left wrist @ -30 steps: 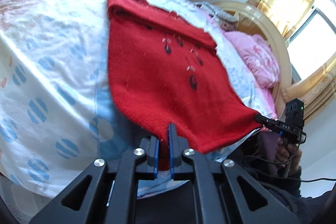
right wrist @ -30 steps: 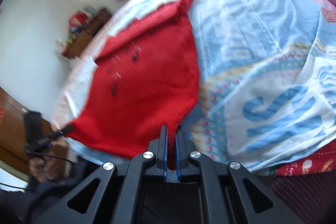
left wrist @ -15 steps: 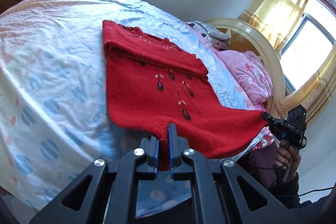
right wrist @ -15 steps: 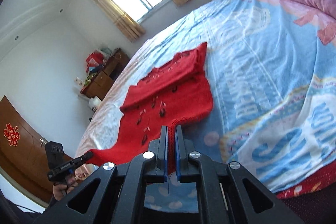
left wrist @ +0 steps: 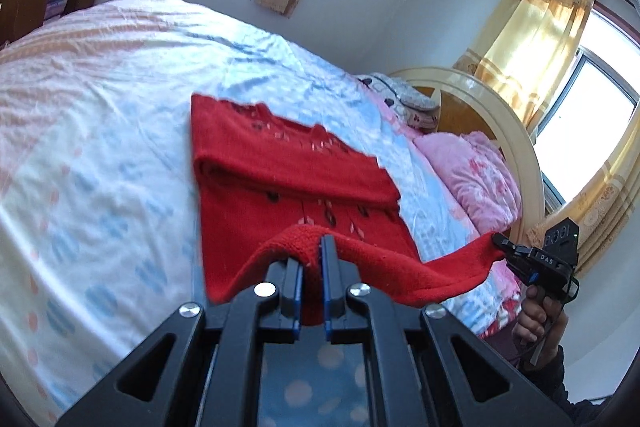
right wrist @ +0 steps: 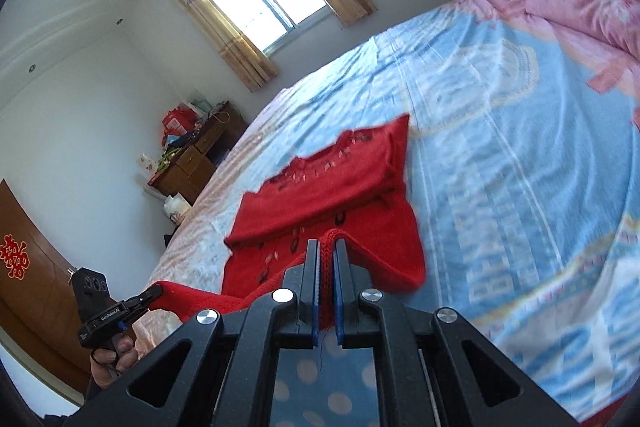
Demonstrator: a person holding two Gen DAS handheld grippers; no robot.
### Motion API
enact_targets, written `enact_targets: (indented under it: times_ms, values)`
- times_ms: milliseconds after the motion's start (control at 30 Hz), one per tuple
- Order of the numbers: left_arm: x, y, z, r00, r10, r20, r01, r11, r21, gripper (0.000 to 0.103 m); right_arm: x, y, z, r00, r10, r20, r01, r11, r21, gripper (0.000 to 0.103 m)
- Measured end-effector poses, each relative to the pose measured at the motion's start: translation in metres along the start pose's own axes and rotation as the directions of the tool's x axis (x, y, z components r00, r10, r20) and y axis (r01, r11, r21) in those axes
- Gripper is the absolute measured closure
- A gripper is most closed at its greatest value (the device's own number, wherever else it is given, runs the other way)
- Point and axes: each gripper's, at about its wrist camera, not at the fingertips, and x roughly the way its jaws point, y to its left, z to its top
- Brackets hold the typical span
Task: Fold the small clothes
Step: 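Lift the hem with both tools and fold it over toward the collar, then open both tools and release the folded hem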
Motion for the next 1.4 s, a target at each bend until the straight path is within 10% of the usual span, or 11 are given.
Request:
enact_targets:
  times_ms: [767, 1400]
  values:
    - [0.067, 0.024, 0.107, 0.998, 0.051, 0.048, -0.05, 0.999, -0.02, 0.096, 0.082, 0.016, 0.115, 0.996, -0.044, 0.074, 0.045, 0.999, -0.011, 0.098]
    - [0.174, 0.086, 0.133, 0.986, 0.136, -0.096, -0.143, 0.987, -0.073, 0.096, 0.232, -0.056, 0.141, 0.971, -0.177, -0.164, 0.194, 0.977, 0.094, 0.098]
